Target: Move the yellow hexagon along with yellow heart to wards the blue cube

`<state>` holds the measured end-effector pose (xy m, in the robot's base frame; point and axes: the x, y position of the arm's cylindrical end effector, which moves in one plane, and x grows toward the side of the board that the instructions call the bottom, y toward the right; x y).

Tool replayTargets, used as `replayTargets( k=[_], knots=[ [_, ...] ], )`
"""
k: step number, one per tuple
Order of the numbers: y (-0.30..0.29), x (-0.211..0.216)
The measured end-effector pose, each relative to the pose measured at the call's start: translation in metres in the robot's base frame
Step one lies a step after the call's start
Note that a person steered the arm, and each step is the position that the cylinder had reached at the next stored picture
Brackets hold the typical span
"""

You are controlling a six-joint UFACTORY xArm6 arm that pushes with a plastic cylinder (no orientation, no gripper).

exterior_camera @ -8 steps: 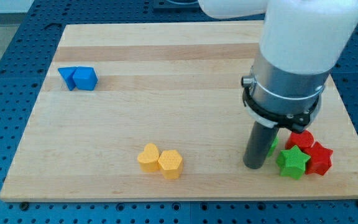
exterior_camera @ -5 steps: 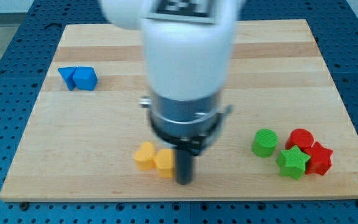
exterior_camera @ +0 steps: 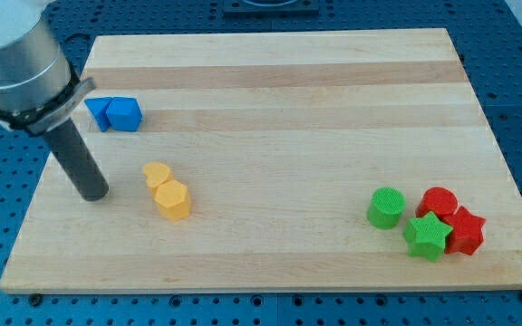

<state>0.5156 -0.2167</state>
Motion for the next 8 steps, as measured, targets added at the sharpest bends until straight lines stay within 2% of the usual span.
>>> replayTargets(
  k=[1, 3, 4, 5, 7, 8],
  knots=[
    [0.062, 0.026],
    [0.11, 0.048],
    [0.137, 0.05],
    [0.141, 0.03],
    [0.051, 0.006],
    [0.026, -0.015]
  ],
)
